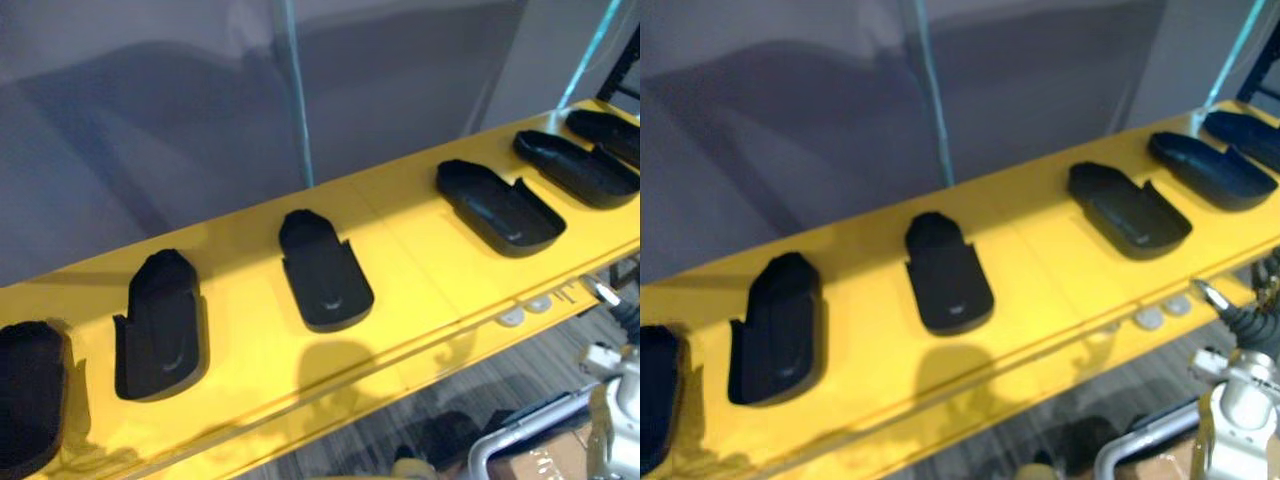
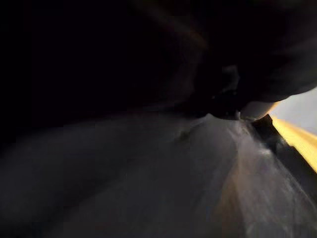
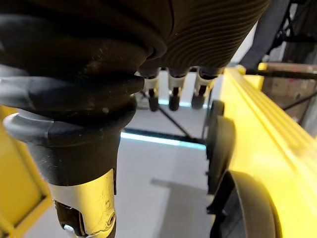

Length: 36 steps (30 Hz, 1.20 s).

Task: Walk over and take plastic housings, then place them on the shelf

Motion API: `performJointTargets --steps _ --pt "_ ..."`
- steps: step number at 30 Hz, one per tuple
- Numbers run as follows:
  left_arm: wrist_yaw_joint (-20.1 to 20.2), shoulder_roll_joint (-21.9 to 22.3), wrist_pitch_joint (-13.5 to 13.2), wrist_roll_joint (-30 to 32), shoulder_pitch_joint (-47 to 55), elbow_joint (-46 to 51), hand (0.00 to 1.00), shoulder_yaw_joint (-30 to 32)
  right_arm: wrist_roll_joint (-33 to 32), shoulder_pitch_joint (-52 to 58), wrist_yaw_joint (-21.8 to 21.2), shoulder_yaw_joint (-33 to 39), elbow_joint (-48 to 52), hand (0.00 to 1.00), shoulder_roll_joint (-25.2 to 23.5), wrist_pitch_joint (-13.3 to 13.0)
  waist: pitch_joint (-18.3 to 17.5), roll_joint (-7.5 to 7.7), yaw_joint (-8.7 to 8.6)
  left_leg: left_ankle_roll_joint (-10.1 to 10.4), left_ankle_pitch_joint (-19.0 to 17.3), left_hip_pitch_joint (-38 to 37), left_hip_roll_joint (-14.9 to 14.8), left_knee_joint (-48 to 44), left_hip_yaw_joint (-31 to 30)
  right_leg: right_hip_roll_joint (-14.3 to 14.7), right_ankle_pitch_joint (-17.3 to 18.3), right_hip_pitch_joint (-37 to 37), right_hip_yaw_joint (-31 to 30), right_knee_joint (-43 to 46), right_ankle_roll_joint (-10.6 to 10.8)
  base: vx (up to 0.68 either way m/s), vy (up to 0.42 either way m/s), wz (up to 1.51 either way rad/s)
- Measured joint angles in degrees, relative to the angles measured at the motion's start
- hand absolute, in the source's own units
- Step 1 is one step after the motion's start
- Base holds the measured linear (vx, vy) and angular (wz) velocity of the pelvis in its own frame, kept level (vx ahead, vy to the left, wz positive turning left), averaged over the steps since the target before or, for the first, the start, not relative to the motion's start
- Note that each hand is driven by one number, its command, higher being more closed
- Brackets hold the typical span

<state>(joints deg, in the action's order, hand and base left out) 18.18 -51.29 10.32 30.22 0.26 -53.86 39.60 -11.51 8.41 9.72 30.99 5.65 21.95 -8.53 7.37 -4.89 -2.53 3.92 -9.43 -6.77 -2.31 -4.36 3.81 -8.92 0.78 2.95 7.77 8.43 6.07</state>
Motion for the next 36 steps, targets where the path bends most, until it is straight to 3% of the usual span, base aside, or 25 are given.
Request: performJointTargets --steps 5,9,10,16,23,29,32,33,35,36 --pt "-2.12 1.57 0.31 -0.44 1.1 1.81 1.0 -0.31 0.03 -0.04 -0.11 1.0 0.25 0.0 0.99 0.0 1.37 -0.36 -0.52 -0.17 -0.13 -0.01 -0.02 -0.09 0.06 0.03 0.08 0.04 -0.06 0.15 -0.12 0.0 0.0 0.0" --pt "-3.65 3.23 2.04 -0.45 2.63 3.97 1.0 -0.3 0.01 -0.1 -0.41 1.74 0.51 0.0 1.03 0.0 1.61 -0.36 -1.22 -0.23 -0.18 -0.03 -0.04 -0.09 0.19 0.01 0.03 0.07 -0.12 0.15 -0.03 0.0 0.0 0.0" --pt "-4.15 4.11 2.9 -0.44 2.83 4.97 0.0 -0.31 0.01 -0.1 -1.01 1.84 0.61 0.0 1.03 0.0 1.65 -0.36 -1.31 -0.23 -0.18 -0.05 -0.03 -0.08 0.25 0.0 0.02 0.1 -0.16 0.14 -0.02 0.0 0.0 0.0" --pt "-5.59 7.92 6.51 -0.44 3.59 7.71 0.0 -0.47 0.02 -0.1 -1.13 2.67 1.09 0.0 1.03 0.0 2.19 -0.64 -1.37 -0.27 -0.45 -0.15 -0.06 -0.27 0.52 0.02 0.04 0.07 -0.27 0.17 -0.03 0.0 0.0 0.0" --pt "-13.99 8.32 9.66 -0.57 4.47 11.77 0.0 -0.31 -1.26 -0.1 -1.69 2.66 1.21 0.0 1.02 -0.01 2.84 -0.62 -1.33 -0.31 -0.48 -0.18 -0.06 -0.33 0.32 -0.03 0.18 -0.02 -0.16 0.35 0.03 0.0 0.0 0.0" --pt "-31.59 10.46 12.62 -5.19 4.33 18.49 0.0 0.59 -3.6 0.17 -3.48 2.4 1.79 0.0 0.86 -0.85 2.87 -0.57 -1.28 -0.47 -0.56 -0.21 -0.18 -0.32 0.11 -0.03 0.24 -0.28 0.12 0.21 0.08 0.0 0.0 0.01" --pt "-44.76 10.87 12.86 -8.15 3.86 25.68 0.0 1.0 -3.71 0.52 -3.96 1.92 2.9 0.0 -0.32 -4.44 2.86 -0.54 -1.25 -0.53 -0.61 -0.74 -0.28 -0.23 -0.07 0.01 0.17 -1.23 0.46 -0.36 0.17 0.0 0.001 0.03" --pt "-46.79 10.92 12.43 -9.28 3.65 27.07 0.0 1.53 -3.72 0.51 -4.08 1.85 2.95 0.0 -0.55 -5.15 2.87 -0.52 -1.21 -0.53 -0.62 -0.85 -0.29 -0.19 -0.05 0.01 0.17 -1.33 0.46 -0.41 0.17 0.0 0.0 0.0" --pt "-55.71 11.38 8.42 -14.44 1.3 32.08 0.0 4.42 -3.81 0.98 -4.64 1.22 3.19 0.0 -2.07 -8.91 2.92 -0.43 -1.24 -0.59 -0.68 -1.23 -0.34 -0.13 -0.09 0.04 0.05 -2.19 0.8 -1.18 0.31 0.0 0.014 0.04" --pt "-57.44 11.45 6.94 -15.11 0.78 33.38 0.0 4.88 -3.81 1.23 -4.65 1.03 3.56 0.0 -2.53 -9.69 2.91 -0.42 -1.24 -0.58 -0.74 -1.26 -0.37 -0.15 -0.1 0.05 0.04 -2.29 0.86 -1.25 0.31 0.01 0.012 0.06"
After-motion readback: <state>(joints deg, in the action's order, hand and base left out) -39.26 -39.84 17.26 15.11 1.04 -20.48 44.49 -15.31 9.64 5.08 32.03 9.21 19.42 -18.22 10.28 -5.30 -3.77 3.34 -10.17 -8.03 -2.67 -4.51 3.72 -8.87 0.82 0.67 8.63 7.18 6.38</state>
